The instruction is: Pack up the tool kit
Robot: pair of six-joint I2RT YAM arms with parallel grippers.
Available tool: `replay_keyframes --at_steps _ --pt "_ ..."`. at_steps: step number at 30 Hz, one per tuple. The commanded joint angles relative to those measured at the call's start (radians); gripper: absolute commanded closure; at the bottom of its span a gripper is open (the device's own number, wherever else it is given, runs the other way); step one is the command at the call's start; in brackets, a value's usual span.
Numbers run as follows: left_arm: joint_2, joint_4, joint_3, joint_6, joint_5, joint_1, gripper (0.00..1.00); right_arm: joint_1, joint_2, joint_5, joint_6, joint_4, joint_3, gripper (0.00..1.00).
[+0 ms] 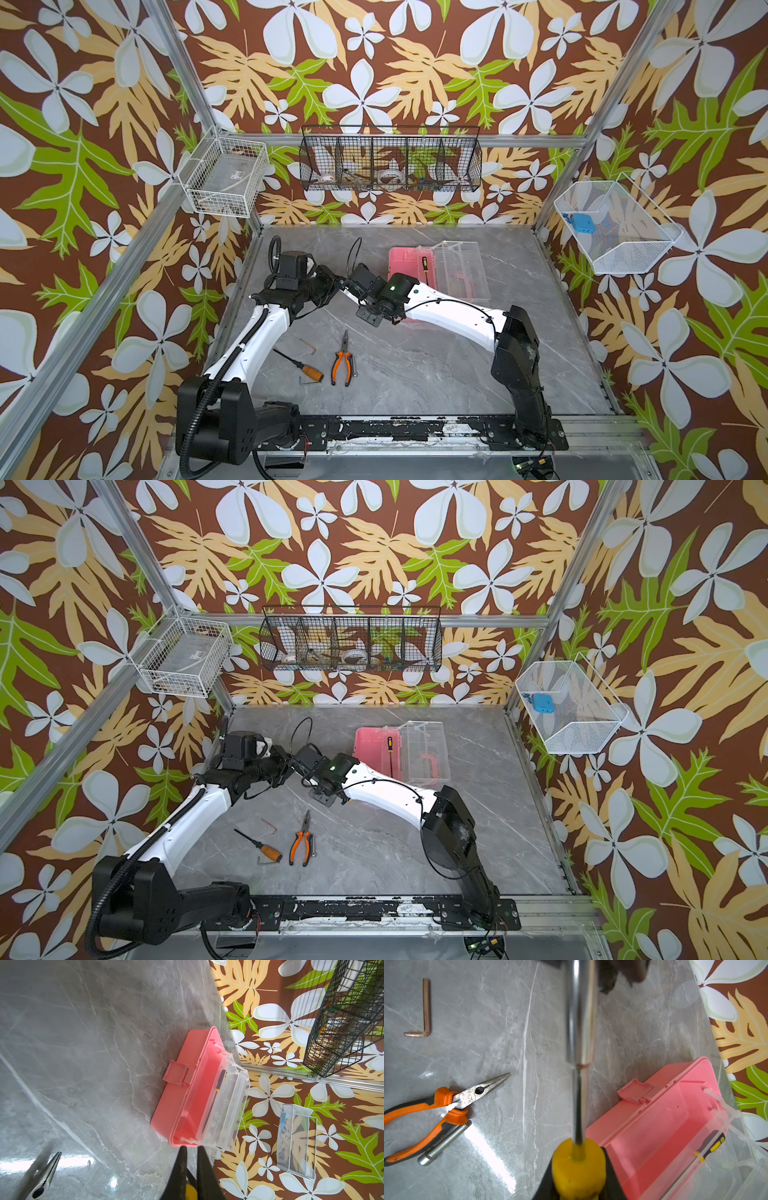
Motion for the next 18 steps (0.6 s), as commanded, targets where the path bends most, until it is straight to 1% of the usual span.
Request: replay_keyframes --at_steps 1,6,7,10,13,16,18 --pt "-0.003 -0.057 0.009 0.011 0.245 -0.025 1.00 -0.008 -0.010 -0.032 0.011 0.329 -0.011 1.00" --pt "0.001 0.017 0.009 -0.046 0.277 -0.024 1.00 -0.013 -0.046 -0.033 0.015 0.385 -0.073 0.99" --pt "0.003 0.022 0.013 -0.052 0.282 -0.024 1.00 -0.014 -0.052 -0.036 0.017 0.398 -0.084 0.96" --pt "0.002 0.019 0.022 -0.053 0.284 -0.025 1.00 -0.020 -0.062 -0.044 0.021 0.422 -0.108 0.93" --pt "-0.001 0.016 0.016 -0.052 0.286 -0.025 1.00 -0.026 -0.067 -0.060 0.026 0.439 -0.132 0.92" --pt "-0.007 0.001 -0.005 -0.036 0.279 -0.025 1.00 -0.028 -0.075 -0.082 0.025 0.460 -0.162 1.00" --pt "-0.007 -0.008 -0.023 -0.027 0.278 -0.025 1.00 -0.030 -0.074 -0.104 0.023 0.462 -0.168 1.00"
